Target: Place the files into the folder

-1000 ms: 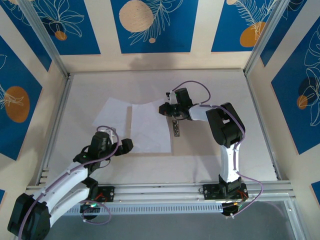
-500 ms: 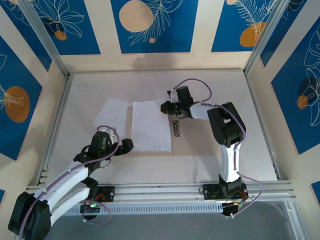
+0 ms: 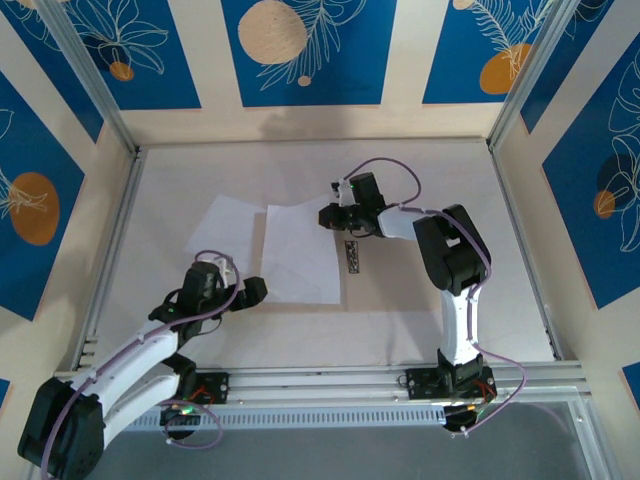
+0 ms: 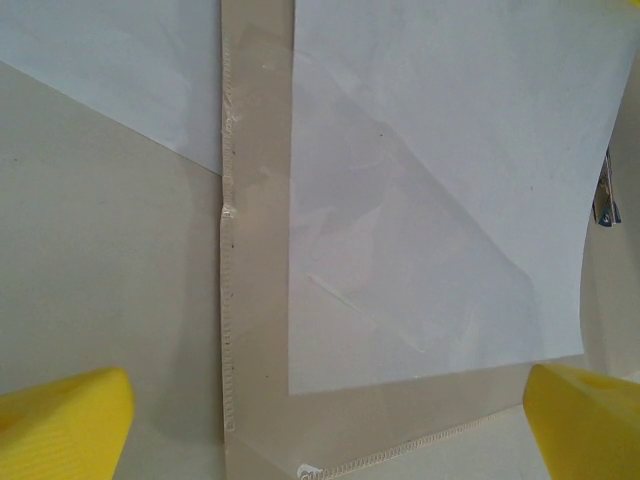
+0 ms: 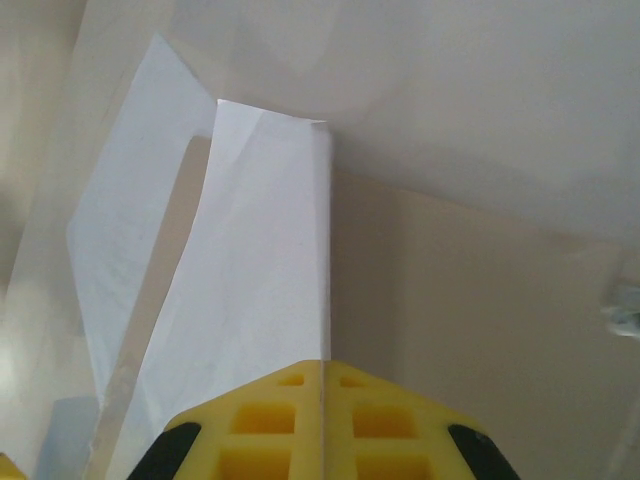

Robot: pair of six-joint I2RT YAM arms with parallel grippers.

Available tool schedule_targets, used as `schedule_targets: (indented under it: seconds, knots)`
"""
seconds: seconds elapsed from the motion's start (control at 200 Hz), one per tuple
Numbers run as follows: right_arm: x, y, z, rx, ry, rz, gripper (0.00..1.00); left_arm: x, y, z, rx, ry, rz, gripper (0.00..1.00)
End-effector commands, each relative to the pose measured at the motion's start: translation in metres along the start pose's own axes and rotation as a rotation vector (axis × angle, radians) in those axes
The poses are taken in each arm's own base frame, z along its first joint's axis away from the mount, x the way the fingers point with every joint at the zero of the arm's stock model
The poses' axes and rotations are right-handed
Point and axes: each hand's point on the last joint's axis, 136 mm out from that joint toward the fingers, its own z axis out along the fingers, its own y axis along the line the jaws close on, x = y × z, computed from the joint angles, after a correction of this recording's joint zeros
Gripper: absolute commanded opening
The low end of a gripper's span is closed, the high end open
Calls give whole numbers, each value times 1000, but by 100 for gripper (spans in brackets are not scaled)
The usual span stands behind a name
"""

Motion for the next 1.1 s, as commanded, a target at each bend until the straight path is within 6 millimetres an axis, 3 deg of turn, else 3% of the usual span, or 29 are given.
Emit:
schedule_targets:
  seconds: [0.0,0.265,0.78,1.095]
  knots:
    - [0,21,-6,-46,6,-52,1,0,2,0,9,-5,-22,100]
    - [0,30,-2,-75,25,-107,1,0,2,0,8,-3,-24,100]
    - [21,44,6,-118,72,-88,1,1,4,0,4,-1,-31,100]
    - [8,27,-1,-7,44,-126,1,1,4,1,4,2,-35,100]
